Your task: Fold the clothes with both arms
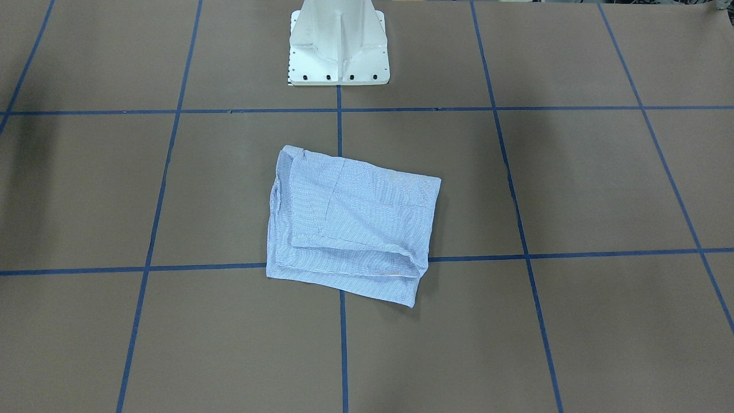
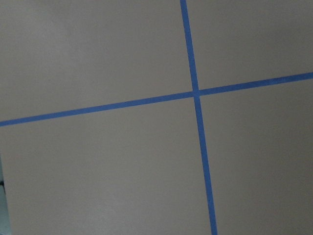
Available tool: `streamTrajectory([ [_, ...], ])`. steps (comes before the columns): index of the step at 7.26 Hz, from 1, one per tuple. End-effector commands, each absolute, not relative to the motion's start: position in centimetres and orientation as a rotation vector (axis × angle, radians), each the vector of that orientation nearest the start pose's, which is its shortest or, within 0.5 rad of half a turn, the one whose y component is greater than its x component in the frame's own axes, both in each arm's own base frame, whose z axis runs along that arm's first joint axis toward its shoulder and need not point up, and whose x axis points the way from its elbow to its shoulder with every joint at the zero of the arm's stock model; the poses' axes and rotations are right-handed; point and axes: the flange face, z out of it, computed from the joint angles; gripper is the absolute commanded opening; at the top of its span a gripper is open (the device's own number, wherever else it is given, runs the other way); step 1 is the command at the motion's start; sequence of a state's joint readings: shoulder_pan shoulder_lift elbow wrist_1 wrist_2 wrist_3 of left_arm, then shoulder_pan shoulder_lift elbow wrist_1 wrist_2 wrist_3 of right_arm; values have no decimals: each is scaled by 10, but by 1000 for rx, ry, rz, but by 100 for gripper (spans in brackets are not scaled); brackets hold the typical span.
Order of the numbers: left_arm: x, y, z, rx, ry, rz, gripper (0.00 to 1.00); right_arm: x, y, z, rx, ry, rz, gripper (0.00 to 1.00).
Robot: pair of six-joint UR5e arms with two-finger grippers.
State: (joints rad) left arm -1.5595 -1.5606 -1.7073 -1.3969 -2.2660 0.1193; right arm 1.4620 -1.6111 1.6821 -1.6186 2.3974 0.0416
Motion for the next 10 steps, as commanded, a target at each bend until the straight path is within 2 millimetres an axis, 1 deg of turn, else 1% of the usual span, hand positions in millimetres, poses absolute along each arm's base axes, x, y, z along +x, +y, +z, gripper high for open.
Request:
streamTrajectory([
  [1,-59,-468,640,-23,788,104,99,14,-467,636,-57,-825,-55,100],
  [3,-58,-467,640,-14,795,106,99,18,-466,638,-56,-823,-48,100],
  [5,-58,-457,655,-8,792,108,99,20,-465,639,-59,-822,-39,100],
  [6,-58,-452,662,1,788,110,99,21,-461,643,-67,-823,-34,100],
  [7,-59,-452,666,16,788,112,99,23,-459,645,-69,-823,-29,100],
  [9,-57,-459,658,36,788,119,99,25,-459,645,-67,-823,-24,100],
  [10,-57,-463,649,47,788,102,99,27,-458,645,-65,-823,-20,100],
])
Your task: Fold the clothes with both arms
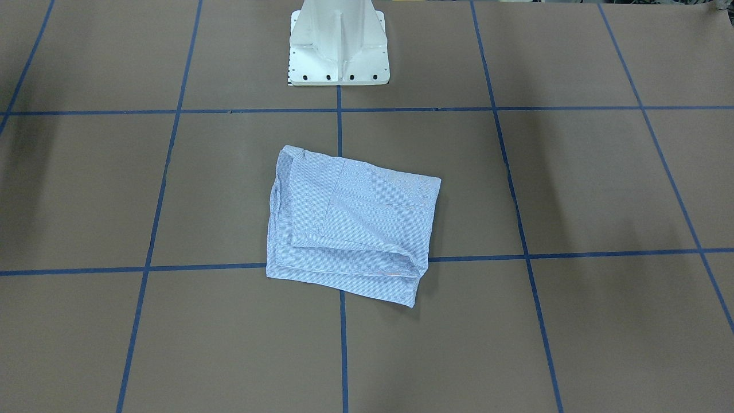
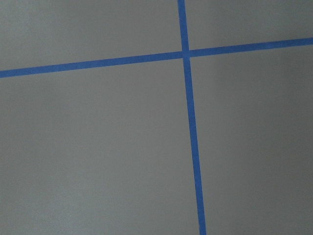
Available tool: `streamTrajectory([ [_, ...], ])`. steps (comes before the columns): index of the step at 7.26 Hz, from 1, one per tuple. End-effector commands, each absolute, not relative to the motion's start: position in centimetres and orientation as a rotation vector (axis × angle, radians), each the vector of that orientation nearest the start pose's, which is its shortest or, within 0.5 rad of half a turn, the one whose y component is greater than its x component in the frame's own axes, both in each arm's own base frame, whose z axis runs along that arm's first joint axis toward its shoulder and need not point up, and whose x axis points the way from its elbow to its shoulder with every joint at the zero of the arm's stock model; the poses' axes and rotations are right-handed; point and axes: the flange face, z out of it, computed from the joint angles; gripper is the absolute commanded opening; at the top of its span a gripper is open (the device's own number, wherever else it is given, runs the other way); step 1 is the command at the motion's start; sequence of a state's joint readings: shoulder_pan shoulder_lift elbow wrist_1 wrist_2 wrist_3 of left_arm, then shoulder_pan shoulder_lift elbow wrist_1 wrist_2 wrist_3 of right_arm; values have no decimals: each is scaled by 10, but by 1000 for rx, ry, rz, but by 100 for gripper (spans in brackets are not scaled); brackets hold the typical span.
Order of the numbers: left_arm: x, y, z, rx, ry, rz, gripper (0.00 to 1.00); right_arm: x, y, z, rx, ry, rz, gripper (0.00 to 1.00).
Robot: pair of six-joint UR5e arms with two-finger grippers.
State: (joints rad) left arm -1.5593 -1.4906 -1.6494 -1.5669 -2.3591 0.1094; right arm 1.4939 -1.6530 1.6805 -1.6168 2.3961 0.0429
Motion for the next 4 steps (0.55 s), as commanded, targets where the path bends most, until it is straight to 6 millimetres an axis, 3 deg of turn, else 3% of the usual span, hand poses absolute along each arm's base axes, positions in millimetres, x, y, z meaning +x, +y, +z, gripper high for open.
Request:
streamTrajectory([
  [1,-57,-471,631,70,786,65,99,29,-458,645,-63,-823,-16,100],
  [4,-58,-471,630,79,785,65,99,31,-458,645,-63,-822,-10,100],
])
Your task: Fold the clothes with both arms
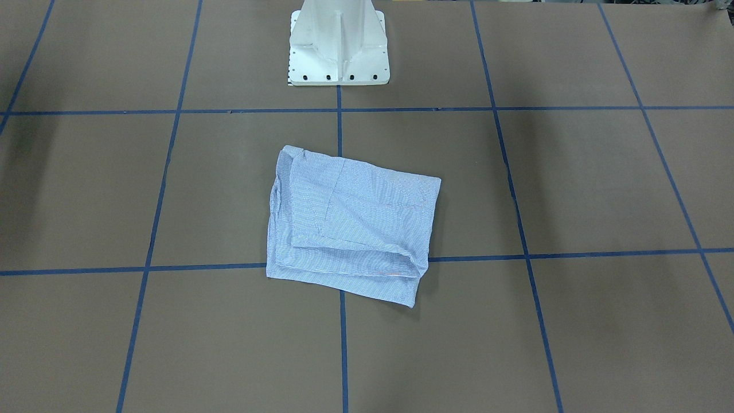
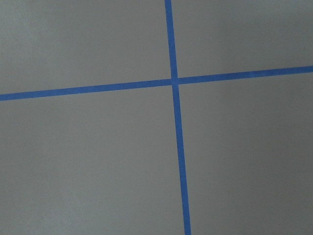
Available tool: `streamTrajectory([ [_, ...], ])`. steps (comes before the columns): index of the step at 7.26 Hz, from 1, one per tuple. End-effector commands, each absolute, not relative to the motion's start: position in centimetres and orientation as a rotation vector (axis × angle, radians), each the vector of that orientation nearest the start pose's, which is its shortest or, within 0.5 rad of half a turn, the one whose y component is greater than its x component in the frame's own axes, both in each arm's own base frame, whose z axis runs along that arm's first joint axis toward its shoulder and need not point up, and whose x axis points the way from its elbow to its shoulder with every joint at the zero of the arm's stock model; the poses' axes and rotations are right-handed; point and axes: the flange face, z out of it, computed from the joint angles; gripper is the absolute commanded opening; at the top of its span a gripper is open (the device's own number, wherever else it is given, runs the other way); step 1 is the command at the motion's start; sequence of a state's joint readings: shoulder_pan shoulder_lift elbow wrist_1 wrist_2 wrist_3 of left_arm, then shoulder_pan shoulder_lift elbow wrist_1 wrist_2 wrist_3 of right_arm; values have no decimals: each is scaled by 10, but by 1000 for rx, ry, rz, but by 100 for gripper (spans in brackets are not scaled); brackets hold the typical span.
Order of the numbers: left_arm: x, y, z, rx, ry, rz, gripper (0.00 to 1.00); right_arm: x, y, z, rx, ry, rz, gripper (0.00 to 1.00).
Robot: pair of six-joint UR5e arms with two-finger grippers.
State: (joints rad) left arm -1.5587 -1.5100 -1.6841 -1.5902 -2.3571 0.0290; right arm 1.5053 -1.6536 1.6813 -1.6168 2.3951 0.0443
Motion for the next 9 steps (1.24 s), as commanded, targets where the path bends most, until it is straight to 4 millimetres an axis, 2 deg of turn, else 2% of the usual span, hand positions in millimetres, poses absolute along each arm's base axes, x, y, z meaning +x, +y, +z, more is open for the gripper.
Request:
streamTrajectory([
  [1,-58,-470,633,72,786,61,99,31,-458,645,-63,-821,-8,100],
  [4,-58,-471,628,70,787,35,99,35,-459,640,-47,-818,-6,100],
  [6,-58,-472,625,72,787,29,99,54,-460,635,-20,-816,28,100],
  [9,-58,-472,625,70,788,27,99,63,-457,637,-17,-818,51,100],
])
